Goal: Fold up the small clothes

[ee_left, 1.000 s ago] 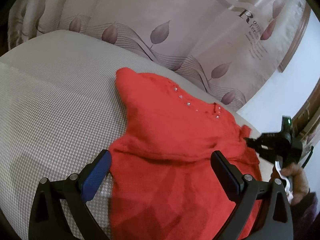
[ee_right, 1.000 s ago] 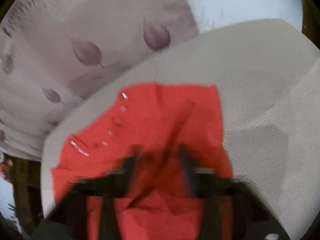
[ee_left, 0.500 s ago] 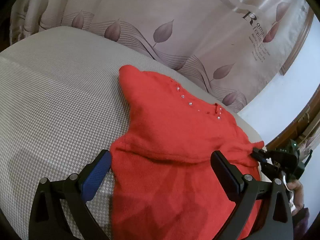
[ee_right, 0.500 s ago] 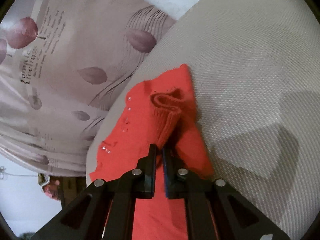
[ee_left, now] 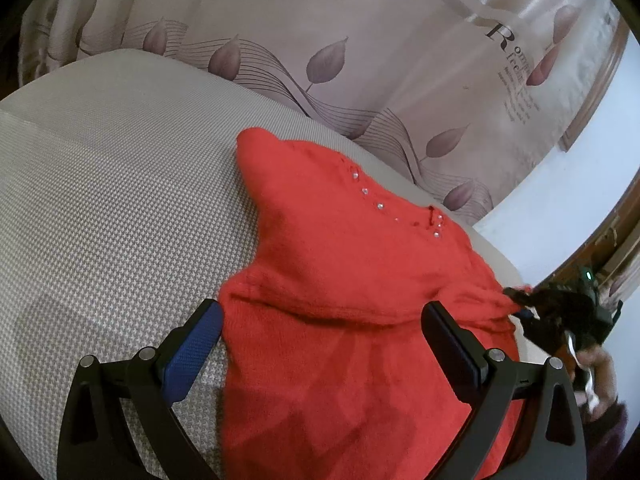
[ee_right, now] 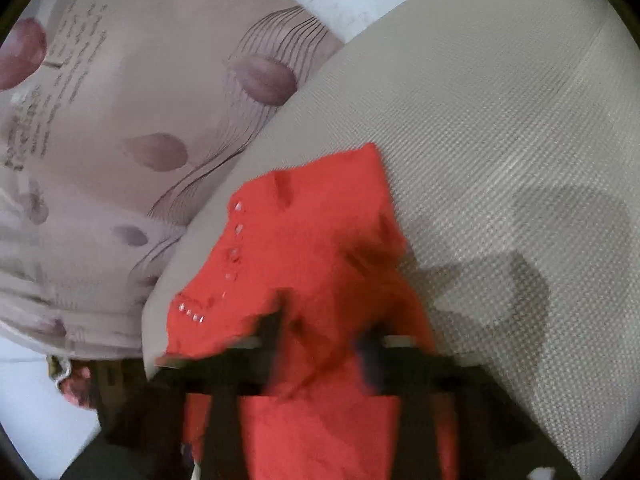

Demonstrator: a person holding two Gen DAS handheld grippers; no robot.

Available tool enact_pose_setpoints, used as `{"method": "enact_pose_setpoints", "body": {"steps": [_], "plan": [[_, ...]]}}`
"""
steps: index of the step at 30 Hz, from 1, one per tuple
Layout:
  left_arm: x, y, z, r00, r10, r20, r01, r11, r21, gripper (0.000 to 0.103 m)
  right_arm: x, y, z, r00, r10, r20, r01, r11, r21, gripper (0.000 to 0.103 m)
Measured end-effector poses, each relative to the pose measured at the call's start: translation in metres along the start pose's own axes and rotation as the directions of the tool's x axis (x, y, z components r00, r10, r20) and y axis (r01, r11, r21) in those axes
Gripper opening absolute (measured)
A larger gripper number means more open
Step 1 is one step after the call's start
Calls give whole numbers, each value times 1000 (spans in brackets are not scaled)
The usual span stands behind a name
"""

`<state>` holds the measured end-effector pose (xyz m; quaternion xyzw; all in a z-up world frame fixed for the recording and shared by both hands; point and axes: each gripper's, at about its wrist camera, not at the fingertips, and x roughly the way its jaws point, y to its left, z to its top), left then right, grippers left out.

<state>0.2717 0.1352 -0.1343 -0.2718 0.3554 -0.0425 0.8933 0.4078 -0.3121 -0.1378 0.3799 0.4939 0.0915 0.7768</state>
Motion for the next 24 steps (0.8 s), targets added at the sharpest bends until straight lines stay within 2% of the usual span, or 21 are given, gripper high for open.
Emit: {"method": "enact_pose_setpoints", "body": {"steps": [2, 5, 9, 11, 13, 15, 16, 17, 18, 21, 24], "plan": [[0, 0, -1, 1000, 0, 0, 0, 1000, -2, 99, -12, -11, -9, 995, 100, 17, -99, 995, -11, 16], [1, -1, -1, 1000, 0, -2, 0, 1000, -2, 99, -21, -24, -18, 994, 107, 23, -105, 993, -59, 18], [1, -2, -1, 1000, 1, -3, -1, 1000, -5, 99, -23, -32, -22, 990, 134, 33, -132, 990, -60, 18], [1, -2, -1, 1000, 2, -4, -2, 1000, -5, 99, -20, -26, -20, 990, 137, 29, -135, 989, -55, 27], [0, -2, -1, 1000, 1, -3, -1, 1000, -5, 99, -18, -21, -19, 989, 147, 25, -146, 988, -42, 62], [1, -2, -1, 1000, 0, -3, 0, 1000, -7, 99, -14, -11, -17, 991, 125, 45, -122, 990, -66, 63], [1, -2, -1, 1000, -1, -3, 1, 1000, -9, 99, -12, -8, -17, 992, 114, 49, -110, 991, -79, 55], [1, -1, -1, 1000, -2, -3, 2, 1000, -10, 99, -11, -5, -17, 993, 105, 46, -100, 990, -100, 39], [0, -1, -1, 1000, -3, -2, 3, 1000, -11, 99, -8, -4, -17, 994, 101, 30, -97, 989, -114, 5], [0, 1, -2, 1000, -8, -1, 8, 1000, -18, 99, -17, -4, -30, 992, 121, 45, -111, 977, -184, 7], [0, 1, -2, 1000, -10, 0, 10, 1000, -22, 99, -25, -11, -47, 994, 97, 41, -84, 967, -240, 7]]}}
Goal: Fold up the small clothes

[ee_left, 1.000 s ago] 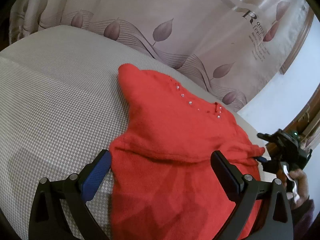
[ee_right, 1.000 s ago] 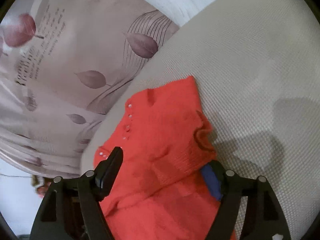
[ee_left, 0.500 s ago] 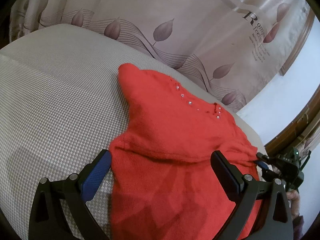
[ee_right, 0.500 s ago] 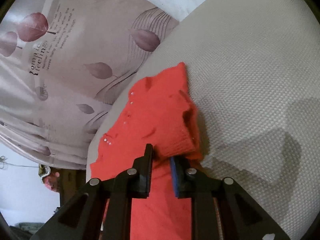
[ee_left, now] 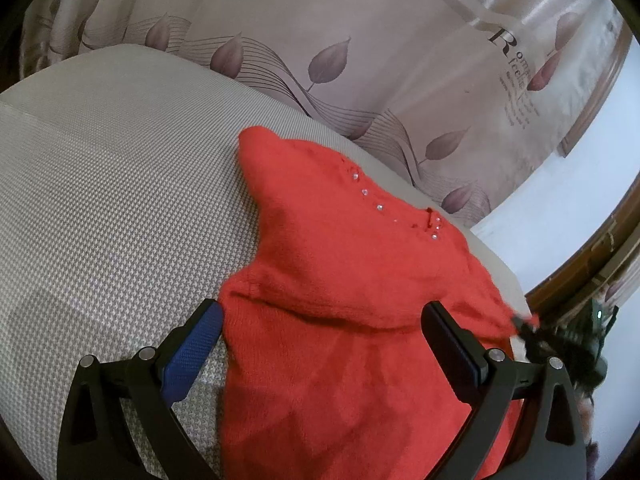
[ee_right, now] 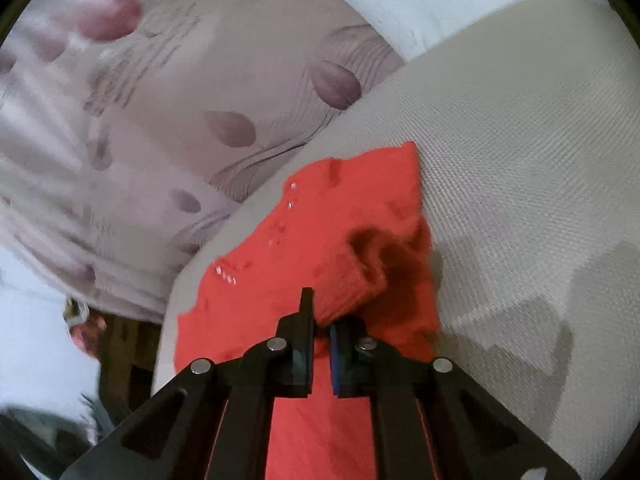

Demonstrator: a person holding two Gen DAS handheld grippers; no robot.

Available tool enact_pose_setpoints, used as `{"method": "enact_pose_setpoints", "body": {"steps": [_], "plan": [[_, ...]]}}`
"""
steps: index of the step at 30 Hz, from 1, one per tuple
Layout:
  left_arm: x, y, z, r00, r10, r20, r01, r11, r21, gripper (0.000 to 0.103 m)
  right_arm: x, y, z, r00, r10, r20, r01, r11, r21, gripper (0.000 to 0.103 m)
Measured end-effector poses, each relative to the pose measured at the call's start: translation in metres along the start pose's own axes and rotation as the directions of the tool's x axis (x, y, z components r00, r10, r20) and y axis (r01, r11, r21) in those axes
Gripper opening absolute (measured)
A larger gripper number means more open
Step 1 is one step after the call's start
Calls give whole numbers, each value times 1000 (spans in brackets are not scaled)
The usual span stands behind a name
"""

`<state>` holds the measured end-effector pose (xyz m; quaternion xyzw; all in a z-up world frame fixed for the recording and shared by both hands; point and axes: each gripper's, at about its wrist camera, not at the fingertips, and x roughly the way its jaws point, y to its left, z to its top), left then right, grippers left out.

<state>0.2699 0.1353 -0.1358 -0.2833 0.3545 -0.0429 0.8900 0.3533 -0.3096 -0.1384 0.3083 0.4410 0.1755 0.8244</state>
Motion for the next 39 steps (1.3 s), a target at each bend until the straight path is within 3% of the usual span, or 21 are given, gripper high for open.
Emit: {"method": "enact_pose_setpoints", "body": {"steps": [3, 10, 18, 20, 21, 22, 24, 25, 26, 27, 28, 29, 30, 32, 33, 35, 39], "plan": [[1, -2, 1, 1000, 3, -3, -3, 1000, 6, 99, 1, -11, -12, 998, -49, -32, 49, 999, -18, 7], [1, -3, 2, 1000, 4, -5, -4, 1000, 3, 99, -4, -22, -4, 997, 70, -7, -70, 996, 62, 12], [1, -4, 2, 1000, 5, -7, -5, 1000, 4, 99, -6, -19, 11, 997, 76, 7, -77, 992, 105, 23], [1, -4, 3, 1000, 5, -7, -5, 1000, 3, 99, -4, -11, 18, 1000, 19, 4, -19, 996, 83, 23], [1, -4, 3, 1000, 5, -7, -5, 1000, 4, 99, 1, -6, 23, 1000, -15, -15, 16, 997, 72, 17], [1, -4, 3, 1000, 4, -6, -4, 1000, 3, 99, 8, 0, 30, 999, -17, -40, 20, 997, 73, 8], [1, -4, 2, 1000, 3, -4, -3, 1000, 1, 99, 21, 18, 44, 997, -3, -73, 6, 999, 51, 8], [1, -4, 2, 1000, 3, -2, -3, 1000, -1, 99, 27, 35, 55, 996, 18, -87, -16, 1000, 22, 8], [0, -4, 1, 1000, 4, -1, -4, 1000, -2, 99, 29, 57, 67, 992, 88, -89, -87, 996, 12, 8], [0, -3, 1, 1000, 5, 1, -5, 1000, -4, 99, 24, 75, 78, 977, 200, -75, -200, 980, 18, 8], [0, -3, 1, 1000, 7, 3, -7, 1000, -5, 99, 11, 95, 88, 945, 324, -33, -325, 946, -6, 7], [-1, -3, 1, 1000, 9, 2, -9, 1000, -5, 99, -11, 114, 99, 927, 371, 54, -366, 926, -91, 6], [-1, -3, 1, 1000, 11, 3, -11, 1000, -5, 99, -19, 115, 103, 922, 375, 95, -364, 924, -115, 6], [-1, -4, 1, 1000, 12, 3, -12, 1000, -3, 99, -9, 84, 108, 933, 342, 108, -341, 940, -29, 6], [-1, -4, 1, 1000, 12, 1, -12, 1000, -3, 99, 5, 62, 103, 960, 270, 81, -271, 963, 4, 6], [0, -5, 1, 1000, 12, -2, -12, 1000, 0, 99, 27, 18, 89, 986, 165, 30, -167, 983, 75, 6], [0, -5, 3, 1000, 13, -4, -13, 1000, -1, 99, 42, -40, 69, 995, 95, -6, -92, 979, 180, 7]]}}
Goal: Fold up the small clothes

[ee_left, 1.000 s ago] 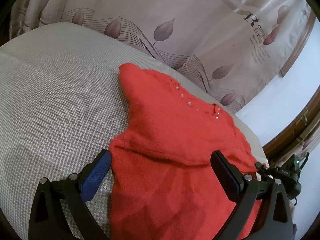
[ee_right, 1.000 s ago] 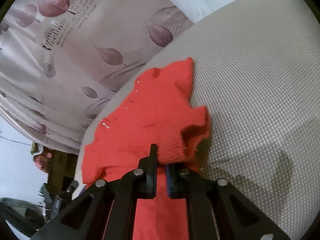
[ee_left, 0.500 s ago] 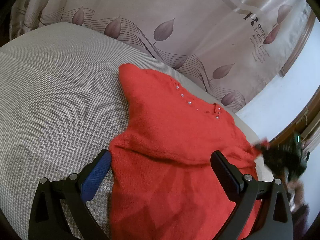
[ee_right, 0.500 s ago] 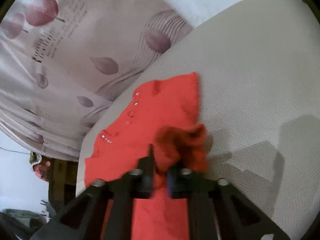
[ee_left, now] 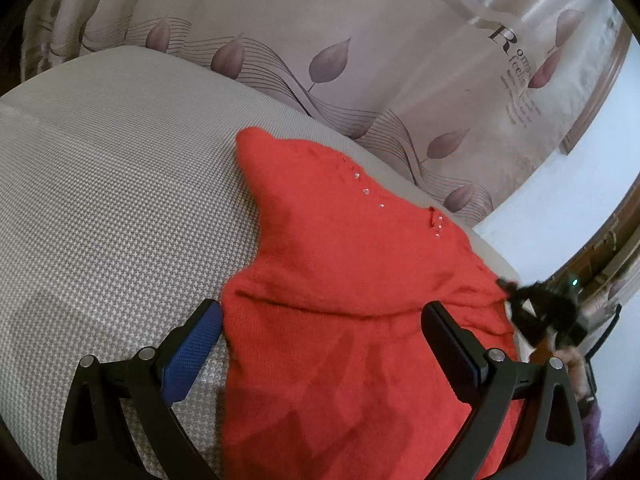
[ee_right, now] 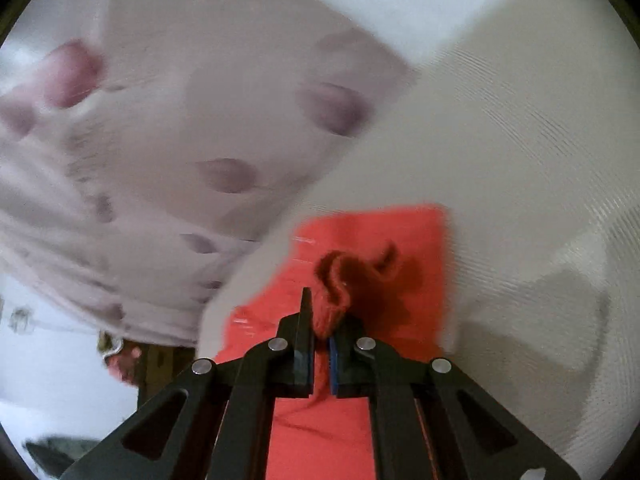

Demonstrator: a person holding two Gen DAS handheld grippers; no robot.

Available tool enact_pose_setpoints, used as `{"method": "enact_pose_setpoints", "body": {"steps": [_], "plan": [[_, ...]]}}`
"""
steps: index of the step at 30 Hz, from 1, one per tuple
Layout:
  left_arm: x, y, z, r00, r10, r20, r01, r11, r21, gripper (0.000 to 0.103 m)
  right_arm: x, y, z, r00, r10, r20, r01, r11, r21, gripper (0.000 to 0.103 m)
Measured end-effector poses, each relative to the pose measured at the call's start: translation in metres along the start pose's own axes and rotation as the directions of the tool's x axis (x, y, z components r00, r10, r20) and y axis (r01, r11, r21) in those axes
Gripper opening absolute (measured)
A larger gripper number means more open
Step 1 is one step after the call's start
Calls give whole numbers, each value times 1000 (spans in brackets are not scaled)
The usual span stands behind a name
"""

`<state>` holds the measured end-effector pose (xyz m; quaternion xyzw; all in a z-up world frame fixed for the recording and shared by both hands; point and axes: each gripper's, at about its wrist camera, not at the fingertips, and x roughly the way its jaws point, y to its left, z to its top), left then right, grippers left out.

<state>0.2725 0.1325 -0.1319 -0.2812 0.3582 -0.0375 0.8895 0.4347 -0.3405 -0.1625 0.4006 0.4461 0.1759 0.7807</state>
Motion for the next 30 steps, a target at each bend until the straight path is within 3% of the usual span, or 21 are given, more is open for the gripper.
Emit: {"method": "enact_pose_setpoints", "body": {"steps": [8, 14, 17, 21, 25, 30], "plan": [[0, 0, 1, 1000, 1, -3, -1, 1000, 0, 99, 0, -8, 2, 999, 39, -12, -39, 999, -15, 10], [0, 0, 1, 1000, 0, -4, 0, 1000, -3, 99, -5, -11, -2, 999, -3, -38, 2, 1000, -3, 9], [1, 0, 0, 1000, -1, -2, 1, 1000, -6, 99, -23, -4, -13, 999, -22, -23, 21, 999, -47, 17], [0, 1, 1, 1000, -7, -4, 7, 1000, -5, 99, -71, -18, -39, 999, -19, 45, 19, 1000, -15, 45], [-11, -6, 2, 1000, 15, 7, -15, 999, 36, 99, -112, -25, -73, 999, -15, 49, 16, 1000, -25, 47], [-47, -29, 2, 999, -18, 48, 10, 988, 155, 99, -147, -15, -125, 996, -83, 10, 84, 983, -166, 54]]}}
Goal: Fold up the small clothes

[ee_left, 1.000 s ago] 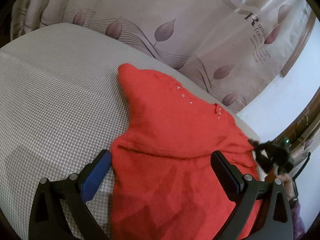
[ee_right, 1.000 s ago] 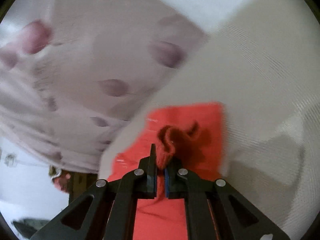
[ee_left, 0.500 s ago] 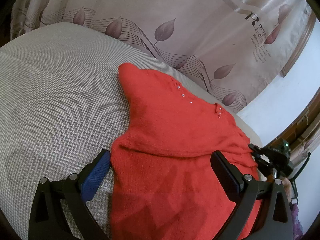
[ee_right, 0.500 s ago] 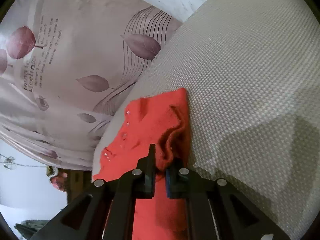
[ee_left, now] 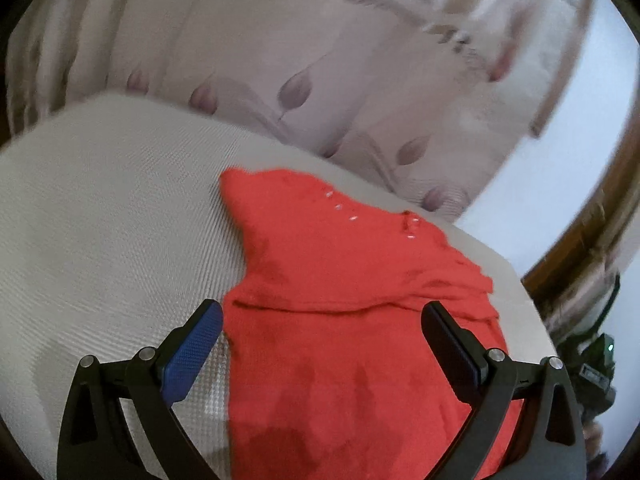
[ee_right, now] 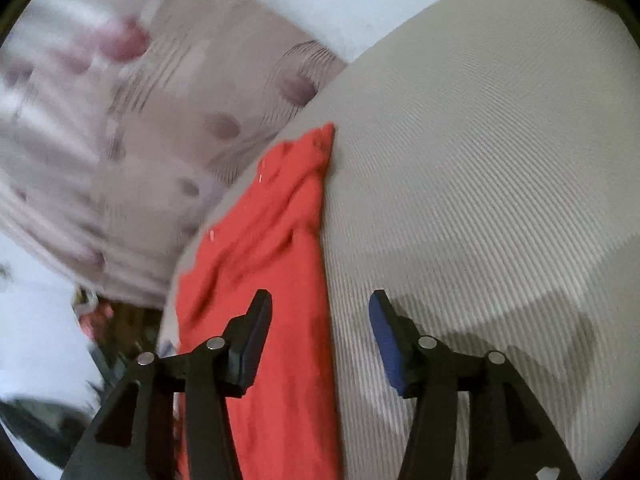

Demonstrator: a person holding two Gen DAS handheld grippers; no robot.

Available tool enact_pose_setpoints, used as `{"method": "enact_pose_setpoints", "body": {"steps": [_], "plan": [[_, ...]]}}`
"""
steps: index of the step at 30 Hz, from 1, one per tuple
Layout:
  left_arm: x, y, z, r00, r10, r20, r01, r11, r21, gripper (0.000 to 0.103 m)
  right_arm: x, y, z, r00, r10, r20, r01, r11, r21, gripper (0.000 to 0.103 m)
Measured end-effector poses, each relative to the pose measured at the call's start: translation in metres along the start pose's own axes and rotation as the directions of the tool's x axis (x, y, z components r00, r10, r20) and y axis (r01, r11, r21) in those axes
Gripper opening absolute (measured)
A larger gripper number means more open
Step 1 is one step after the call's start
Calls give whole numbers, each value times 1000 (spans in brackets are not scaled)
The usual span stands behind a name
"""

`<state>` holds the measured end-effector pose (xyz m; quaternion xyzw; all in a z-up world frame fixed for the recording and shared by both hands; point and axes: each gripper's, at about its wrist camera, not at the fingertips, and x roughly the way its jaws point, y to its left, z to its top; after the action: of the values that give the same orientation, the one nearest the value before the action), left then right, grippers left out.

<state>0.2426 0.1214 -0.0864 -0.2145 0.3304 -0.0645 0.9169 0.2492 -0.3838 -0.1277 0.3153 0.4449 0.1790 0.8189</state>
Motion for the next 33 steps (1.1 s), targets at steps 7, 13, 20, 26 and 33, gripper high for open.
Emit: {"method": "enact_pose_setpoints", "body": {"steps": [7, 13, 20, 26, 33], "plan": [[-43, -8, -14, 998, 26, -55, -22, 996, 82, 95, -19, 21, -43, 1000, 8, -10, -9, 995, -95, 62], [-78, 14, -55, 990, 34, -137, -28, 999, 47, 95, -30, 45, -89, 994, -79, -72, 58, 966, -251, 65], [-106, 5, -102, 981, 19, -192, -9, 999, 52, 95, -40, 47, -123, 993, -72, -97, 44, 963, -265, 66], [-105, -6, -126, 962, -18, -274, 30, 999, 40, 94, -40, 56, -141, 991, -61, -115, 25, 956, -293, 67], [-115, -9, -144, 967, -94, -236, 99, 995, 9, 84, -43, 53, -152, 992, 37, -124, -64, 974, -218, 64]]}}
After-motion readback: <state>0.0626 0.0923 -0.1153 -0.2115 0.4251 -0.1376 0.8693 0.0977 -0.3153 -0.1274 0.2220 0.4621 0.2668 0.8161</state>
